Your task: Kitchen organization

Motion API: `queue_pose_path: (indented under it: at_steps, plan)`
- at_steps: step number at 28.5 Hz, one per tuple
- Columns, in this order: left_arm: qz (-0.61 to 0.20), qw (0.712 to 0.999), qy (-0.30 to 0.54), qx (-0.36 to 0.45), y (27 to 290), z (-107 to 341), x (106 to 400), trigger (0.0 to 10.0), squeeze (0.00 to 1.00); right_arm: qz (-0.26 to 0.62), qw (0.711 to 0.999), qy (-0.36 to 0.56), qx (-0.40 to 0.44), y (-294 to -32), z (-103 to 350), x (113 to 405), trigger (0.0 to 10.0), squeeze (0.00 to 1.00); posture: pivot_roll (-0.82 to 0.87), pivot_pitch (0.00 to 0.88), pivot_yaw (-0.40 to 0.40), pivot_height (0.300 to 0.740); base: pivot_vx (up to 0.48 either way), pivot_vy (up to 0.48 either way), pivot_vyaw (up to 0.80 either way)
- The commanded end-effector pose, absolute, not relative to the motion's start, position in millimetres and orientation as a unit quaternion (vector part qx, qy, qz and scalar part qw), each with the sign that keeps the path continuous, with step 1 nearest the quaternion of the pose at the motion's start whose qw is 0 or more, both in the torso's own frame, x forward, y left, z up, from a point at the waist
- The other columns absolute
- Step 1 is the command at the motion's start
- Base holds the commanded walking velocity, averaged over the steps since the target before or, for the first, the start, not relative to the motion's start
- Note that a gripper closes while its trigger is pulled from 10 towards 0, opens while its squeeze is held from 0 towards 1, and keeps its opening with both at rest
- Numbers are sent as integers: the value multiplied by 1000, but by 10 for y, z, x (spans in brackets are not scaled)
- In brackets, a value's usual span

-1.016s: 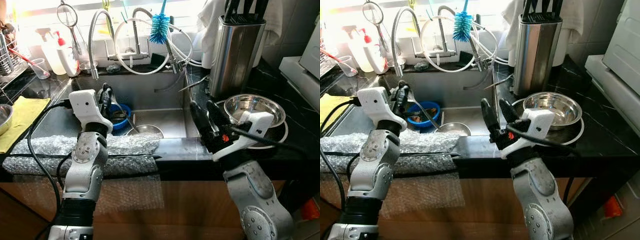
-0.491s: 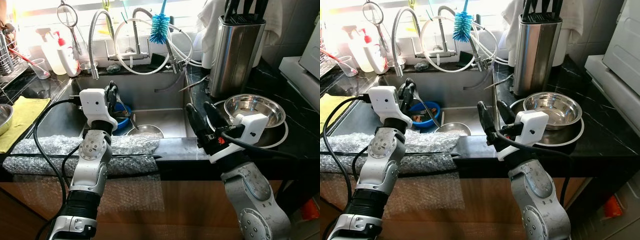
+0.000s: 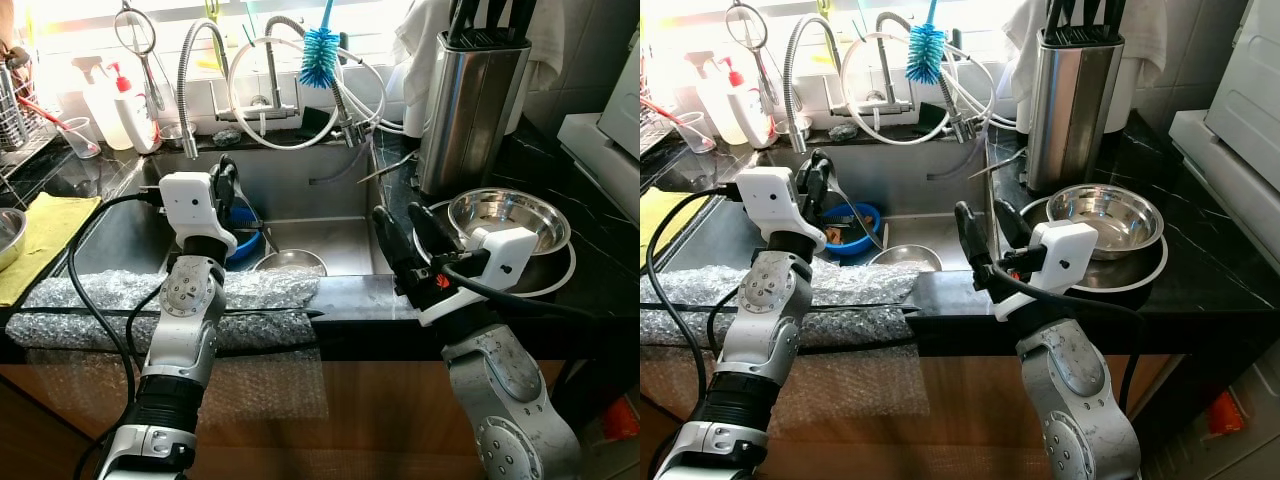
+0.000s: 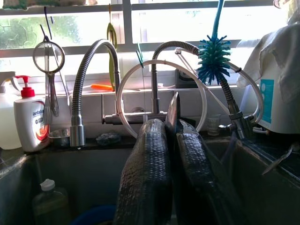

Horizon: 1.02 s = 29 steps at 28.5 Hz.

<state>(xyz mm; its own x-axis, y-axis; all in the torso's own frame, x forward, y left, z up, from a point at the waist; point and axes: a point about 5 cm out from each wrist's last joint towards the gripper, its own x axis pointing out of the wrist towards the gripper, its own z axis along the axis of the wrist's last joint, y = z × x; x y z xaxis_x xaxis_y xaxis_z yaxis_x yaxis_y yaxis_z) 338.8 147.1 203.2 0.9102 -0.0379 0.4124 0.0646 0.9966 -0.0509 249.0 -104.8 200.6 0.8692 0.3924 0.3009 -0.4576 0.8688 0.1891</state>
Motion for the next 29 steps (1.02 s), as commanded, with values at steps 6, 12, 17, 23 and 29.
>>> queue_pose_path:
  at_steps: [6, 12, 17, 23, 29]
  plan:
    - [-61, 986, -149, 52, 1335, 1834, 3787, 10000, 0, 235, 962, -130, 46, -952, 1902, 2272, 10000, 0, -216, 0, 128, 740, 0, 0, 0]
    - [-86, 977, -179, 81, 1411, 1920, 3721, 10000, 0, 229, 963, -132, 45, -974, 1901, 2283, 10000, 0, -205, 0, 130, 740, 0, 0, 0]
    - [-80, 969, -220, 82, 1453, 2034, 3754, 10000, 0, 228, 963, -135, 42, -955, 1890, 2278, 10000, 0, -189, 0, 127, 740, 0, 0, 0]
    - [-66, 975, -190, 93, 1524, 2001, 3829, 10000, 0, 229, 963, -136, 37, -945, 1890, 2283, 10000, 0, -181, 0, 122, 740, 0, 0, 0]
    - [-47, 987, -126, 83, 1495, 1957, 3974, 10000, 0, 225, 964, -139, 19, -987, 1890, 2253, 10000, 0, -202, 0, 129, 740, 0, 0, 0]
